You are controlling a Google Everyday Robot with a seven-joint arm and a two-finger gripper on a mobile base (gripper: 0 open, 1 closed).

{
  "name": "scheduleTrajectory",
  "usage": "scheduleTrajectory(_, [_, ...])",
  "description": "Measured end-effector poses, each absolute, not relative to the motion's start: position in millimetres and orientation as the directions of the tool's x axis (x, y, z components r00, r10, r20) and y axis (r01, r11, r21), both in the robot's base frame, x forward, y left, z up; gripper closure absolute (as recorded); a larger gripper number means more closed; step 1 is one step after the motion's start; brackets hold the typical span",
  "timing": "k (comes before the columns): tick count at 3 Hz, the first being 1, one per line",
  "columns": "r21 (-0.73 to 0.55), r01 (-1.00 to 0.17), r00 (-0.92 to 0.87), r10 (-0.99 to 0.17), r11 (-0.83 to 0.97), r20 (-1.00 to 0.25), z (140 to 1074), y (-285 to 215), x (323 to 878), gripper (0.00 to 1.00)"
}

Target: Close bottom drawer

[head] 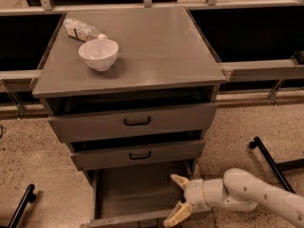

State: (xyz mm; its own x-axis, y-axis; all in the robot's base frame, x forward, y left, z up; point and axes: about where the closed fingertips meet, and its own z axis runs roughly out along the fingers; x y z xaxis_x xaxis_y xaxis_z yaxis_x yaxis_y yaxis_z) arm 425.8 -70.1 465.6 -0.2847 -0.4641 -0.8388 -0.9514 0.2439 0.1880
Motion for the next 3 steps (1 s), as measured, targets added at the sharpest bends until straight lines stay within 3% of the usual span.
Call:
scheduleTrajectory(1, [0.118, -0.976, -0.196, -0.495, 0.185, -0.847, 394.9, -61.1, 421.0, 0.0])
scheduleTrajectory(3, [0.114, -0.976, -0.197, -0.523, 0.187, -0.829, 380.3, -58.4, 414.8, 0.0])
